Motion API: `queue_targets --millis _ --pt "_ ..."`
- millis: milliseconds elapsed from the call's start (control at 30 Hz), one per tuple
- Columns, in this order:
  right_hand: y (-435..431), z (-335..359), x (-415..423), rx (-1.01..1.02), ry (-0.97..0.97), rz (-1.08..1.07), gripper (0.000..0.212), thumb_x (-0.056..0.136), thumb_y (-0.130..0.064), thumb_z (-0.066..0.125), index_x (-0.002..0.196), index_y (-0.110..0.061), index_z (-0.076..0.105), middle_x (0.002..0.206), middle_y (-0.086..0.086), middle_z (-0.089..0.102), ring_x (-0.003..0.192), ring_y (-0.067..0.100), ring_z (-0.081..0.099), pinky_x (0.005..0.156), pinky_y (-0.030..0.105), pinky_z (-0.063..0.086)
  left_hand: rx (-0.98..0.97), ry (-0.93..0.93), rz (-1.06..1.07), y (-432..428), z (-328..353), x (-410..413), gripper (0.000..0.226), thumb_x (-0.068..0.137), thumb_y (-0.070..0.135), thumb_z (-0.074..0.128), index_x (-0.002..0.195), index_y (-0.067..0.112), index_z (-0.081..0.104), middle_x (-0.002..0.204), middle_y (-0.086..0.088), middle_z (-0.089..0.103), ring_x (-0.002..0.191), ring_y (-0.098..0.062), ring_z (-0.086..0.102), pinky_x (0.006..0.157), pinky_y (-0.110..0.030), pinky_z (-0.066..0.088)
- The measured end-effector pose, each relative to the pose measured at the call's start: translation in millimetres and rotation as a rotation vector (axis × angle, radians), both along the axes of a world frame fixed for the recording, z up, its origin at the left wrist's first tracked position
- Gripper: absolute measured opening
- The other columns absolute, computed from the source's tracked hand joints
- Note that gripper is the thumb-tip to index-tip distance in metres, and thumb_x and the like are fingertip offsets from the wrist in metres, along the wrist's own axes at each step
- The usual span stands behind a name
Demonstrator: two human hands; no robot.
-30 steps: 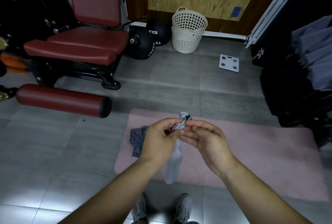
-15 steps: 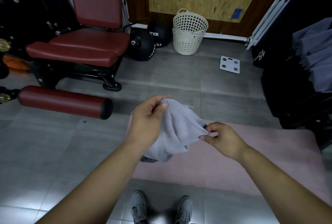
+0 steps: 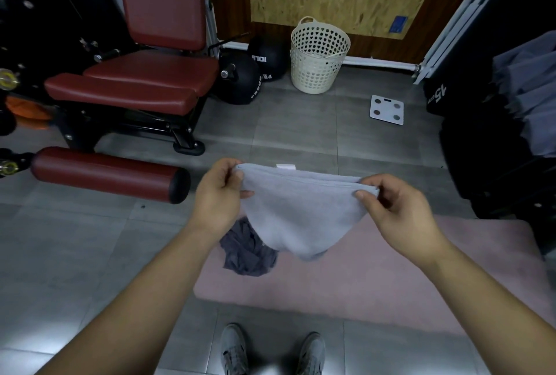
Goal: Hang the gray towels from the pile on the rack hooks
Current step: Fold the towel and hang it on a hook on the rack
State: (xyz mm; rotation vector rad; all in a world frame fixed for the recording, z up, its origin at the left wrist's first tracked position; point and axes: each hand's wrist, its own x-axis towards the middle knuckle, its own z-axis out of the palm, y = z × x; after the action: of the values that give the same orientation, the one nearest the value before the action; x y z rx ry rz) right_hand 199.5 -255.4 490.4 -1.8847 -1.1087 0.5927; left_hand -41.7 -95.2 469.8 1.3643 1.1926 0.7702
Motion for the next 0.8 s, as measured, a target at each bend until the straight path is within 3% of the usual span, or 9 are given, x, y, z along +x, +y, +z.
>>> queue_targets --millis 133,233,300,367,433,500,600,700,800 --pt "3.5 9.9 7.4 -0.097 -0.011 0.013 0.024 0.09 -0.022 0.073 0.11 -0.034 0.065 0.085 -0.006 0.069 0.074 0.01 0.062 0.068 0.012 0.048 0.044 0.13 -0.181 -1.4 5.5 -5.2 0.017 0.103 0.013 0.044 0.097 0.022 0.057 0.096 -0.002 0.068 0.092 -0.018 0.067 0.086 -0.036 0.058" --pt "4.7 12.0 14.9 -0.166 -0.065 0.051 0.01 0.089 -0.02 0.074 0.083 -0.024 0.068 0.079 0.006 0.07 0.063 0.012 0.055 0.058 0.014 0.042 0.035 0.244 -0.368 -4.3 10.7 -7.9 0.023 0.094 0.011 0.056 0.106 0.031 0.054 0.108 0.002 0.063 0.095 -0.013 0.061 0.079 -0.02 0.049" --pt "3.4 11.2 14.6 -0.176 0.009 0.084 0.011 0.093 -0.018 0.069 0.084 -0.018 0.063 0.077 0.009 0.067 0.059 0.01 0.048 0.055 0.017 0.04 0.13 0.386 -0.478 -6.3 10.7 -6.9 0.051 0.085 0.013 0.071 0.126 0.031 0.047 0.125 0.007 0.05 0.106 -0.011 0.054 0.086 -0.016 0.042" --pt "2.2 10.2 10.4 -0.194 0.05 0.118 0.012 0.098 -0.019 0.062 0.087 -0.016 0.056 0.067 -0.003 0.057 0.056 0.007 0.042 0.052 0.016 0.037 0.213 0.528 -0.529 -6.4 7.5 -2.7 0.08 0.076 0.016 0.084 0.142 0.027 0.04 0.128 0.009 0.041 0.114 -0.012 0.047 0.095 -0.021 0.039" --pt "0.4 6.5 6.0 -0.221 0.043 0.101 0.014 0.101 -0.023 0.055 0.089 -0.017 0.05 0.059 -0.015 0.043 0.052 0.004 0.035 0.049 0.015 0.033 0.23 0.635 -0.565 -4.9 4.1 1.3 0.09 0.068 0.017 0.09 0.144 0.025 0.042 0.13 0.005 0.043 0.119 -0.016 0.045 0.101 -0.03 0.042" --pt "0.5 4.8 -0.5 -0.216 0.028 0.079 0.015 0.102 -0.026 0.05 0.089 -0.02 0.048 0.064 -0.014 0.043 0.056 0.003 0.037 0.052 0.016 0.034 0.249 0.723 -0.625 -3.2 0.5 4.2 0.078 0.066 0.018 0.091 0.133 0.023 0.054 0.125 0.0 0.052 0.115 -0.021 0.05 0.097 -0.031 0.045" --pt "3.3 5.0 -11.2 -0.182 0.045 0.018 0.016 0.103 -0.027 0.046 0.087 -0.023 0.047 0.074 -0.01 0.049 0.061 -0.001 0.041 0.055 0.014 0.035 0.3 0.818 -0.733 -4.8 2.7 8.3 0.039 0.073 0.026 0.085 0.107 0.017 0.067 0.104 0.0 0.067 0.098 -0.022 0.061 0.076 -0.025 0.04" --pt "5.1 6.6 -16.1 -0.148 0.168 -0.074 0.016 0.101 -0.032 0.053 0.092 -0.019 0.052 0.076 -0.01 0.054 0.06 -0.005 0.046 0.057 0.014 0.04 0.146 0.714 -0.762 -3.1 10.0 6.5 0.028 0.076 0.033 0.08 0.098 0.018 0.071 0.095 0.005 0.072 0.091 -0.017 0.067 0.072 -0.021 0.046" --pt "-1.8 14.6 -6.3 -0.169 0.553 0.026 0.044 0.074 -0.038 0.084 0.104 -0.018 0.059 0.082 -0.011 0.071 0.072 0.004 0.067 0.059 0.021 0.051 -0.159 0.437 -0.727 -4.1 16.2 -1.6 0.039 0.068 0.034 0.083 0.105 0.025 0.072 0.1 0.006 0.076 0.096 -0.011 0.071 0.093 -0.038 0.057"
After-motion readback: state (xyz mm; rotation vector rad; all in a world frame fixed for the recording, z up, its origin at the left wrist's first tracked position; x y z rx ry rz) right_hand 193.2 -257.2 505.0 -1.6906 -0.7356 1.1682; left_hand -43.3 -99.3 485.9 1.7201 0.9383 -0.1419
